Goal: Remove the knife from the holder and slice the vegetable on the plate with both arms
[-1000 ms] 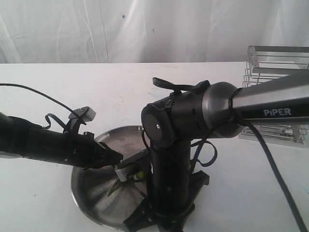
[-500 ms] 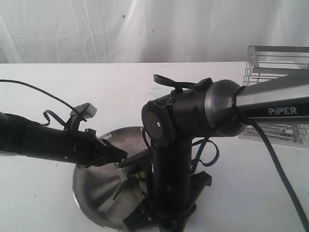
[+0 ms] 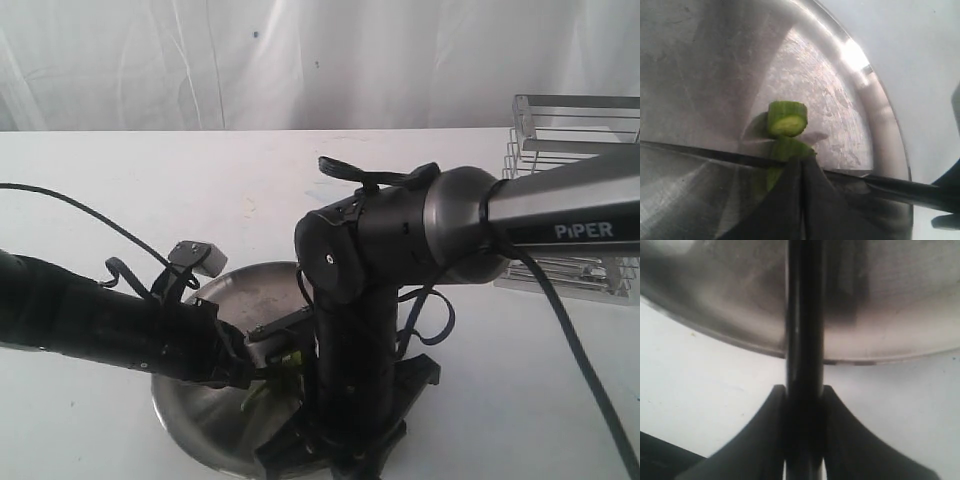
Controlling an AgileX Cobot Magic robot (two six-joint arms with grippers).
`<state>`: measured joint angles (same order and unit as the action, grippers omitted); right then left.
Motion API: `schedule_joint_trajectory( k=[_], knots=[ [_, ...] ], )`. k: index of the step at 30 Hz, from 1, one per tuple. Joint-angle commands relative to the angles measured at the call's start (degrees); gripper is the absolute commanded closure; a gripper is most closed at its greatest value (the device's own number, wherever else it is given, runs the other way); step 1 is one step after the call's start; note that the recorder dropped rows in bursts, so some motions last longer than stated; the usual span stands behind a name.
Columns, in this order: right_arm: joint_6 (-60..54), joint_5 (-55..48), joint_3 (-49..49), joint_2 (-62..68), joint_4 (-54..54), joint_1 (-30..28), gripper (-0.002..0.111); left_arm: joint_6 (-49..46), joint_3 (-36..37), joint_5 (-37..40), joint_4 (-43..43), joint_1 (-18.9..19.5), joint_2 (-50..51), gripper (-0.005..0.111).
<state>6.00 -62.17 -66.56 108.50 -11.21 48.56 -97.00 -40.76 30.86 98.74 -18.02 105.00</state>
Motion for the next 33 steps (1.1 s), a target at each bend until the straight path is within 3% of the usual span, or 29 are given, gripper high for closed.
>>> schedule_joint_trajectory(
  k=[1,26,33],
  knots=[
    [-0.18,-3.63,0.08,-0.44,-0.86,-0.33,0.108,-0.90,-1.22,0.13,1.21,-0.38,-0.34,0.107],
    [0.41,-5.56,0.08,-4.43,-0.23,0.71,0.108,-0.68,-1.99,0.01,1.21,-0.38,-0.34,0.107],
    [0.51,-1.07,7.30,-4.43,-0.55,1.07,0.108,-0.68,-1.99,-1.29,1.21,-0.38,-0.34,0.107]
  ],
)
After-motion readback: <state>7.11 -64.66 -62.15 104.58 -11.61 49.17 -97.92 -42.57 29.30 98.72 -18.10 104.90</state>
